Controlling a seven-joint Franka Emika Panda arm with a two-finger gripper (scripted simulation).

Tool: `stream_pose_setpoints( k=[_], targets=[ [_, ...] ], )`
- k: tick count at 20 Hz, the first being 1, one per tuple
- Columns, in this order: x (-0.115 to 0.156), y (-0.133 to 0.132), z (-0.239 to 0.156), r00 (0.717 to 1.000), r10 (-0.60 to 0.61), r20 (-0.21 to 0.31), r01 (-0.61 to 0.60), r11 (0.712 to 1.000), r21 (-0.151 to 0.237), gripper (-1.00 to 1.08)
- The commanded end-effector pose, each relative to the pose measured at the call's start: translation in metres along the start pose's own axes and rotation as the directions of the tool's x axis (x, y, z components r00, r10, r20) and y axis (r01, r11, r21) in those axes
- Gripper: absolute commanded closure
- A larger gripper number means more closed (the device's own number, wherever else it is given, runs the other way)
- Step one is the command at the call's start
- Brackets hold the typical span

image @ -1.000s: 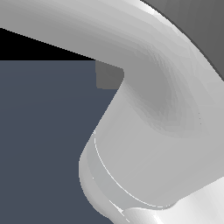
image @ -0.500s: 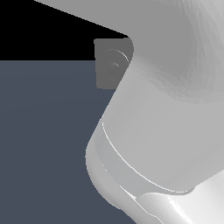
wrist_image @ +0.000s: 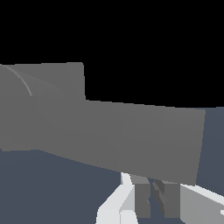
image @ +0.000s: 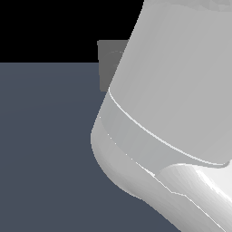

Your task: Turn on the faucet by rotating a designated handle.

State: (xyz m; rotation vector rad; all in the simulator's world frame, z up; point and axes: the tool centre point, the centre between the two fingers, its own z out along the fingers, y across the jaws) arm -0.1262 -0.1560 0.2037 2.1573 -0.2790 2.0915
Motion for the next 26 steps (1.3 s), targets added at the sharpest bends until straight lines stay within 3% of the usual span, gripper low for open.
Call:
stream_pose_setpoints(
  k=[1, 26],
  targets=[
    [0.016, -0.001, 0.003, 1.0, 0.0, -0.02, 0.0, 1.0, 0.005, 1.08],
    [0.095, 0.006, 0.003, 0.999, 0.0, -0.034, 0.001, 1.0, 0.013, 1.08]
  ],
)
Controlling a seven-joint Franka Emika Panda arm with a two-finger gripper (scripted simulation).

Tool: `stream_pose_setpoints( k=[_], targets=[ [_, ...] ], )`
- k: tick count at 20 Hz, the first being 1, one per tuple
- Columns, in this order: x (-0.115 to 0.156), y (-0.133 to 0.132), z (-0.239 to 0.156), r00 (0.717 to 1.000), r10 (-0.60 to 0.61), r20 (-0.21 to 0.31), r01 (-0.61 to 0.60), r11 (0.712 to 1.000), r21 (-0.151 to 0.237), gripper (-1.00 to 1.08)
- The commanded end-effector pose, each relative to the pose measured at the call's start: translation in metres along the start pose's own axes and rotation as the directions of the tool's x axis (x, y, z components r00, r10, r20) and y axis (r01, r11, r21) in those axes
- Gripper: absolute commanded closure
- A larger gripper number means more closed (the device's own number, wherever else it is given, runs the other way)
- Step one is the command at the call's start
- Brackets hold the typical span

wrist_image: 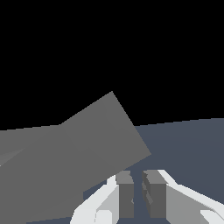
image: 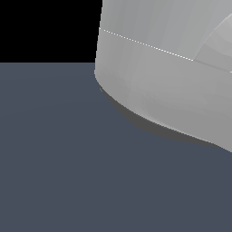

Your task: Turn on the faucet by rotating a designated handle.

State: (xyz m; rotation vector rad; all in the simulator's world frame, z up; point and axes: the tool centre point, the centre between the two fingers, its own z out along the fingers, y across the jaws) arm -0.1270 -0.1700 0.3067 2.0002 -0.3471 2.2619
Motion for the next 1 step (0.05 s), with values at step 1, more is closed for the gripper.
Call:
stream_pose_setpoints(
  k=[1],
  targets=[
    [-0.0091, -0.0035, 0.003, 0.992, -0.064, 0.112, 0.061, 0.998, 0.029, 1.08]
  ],
)
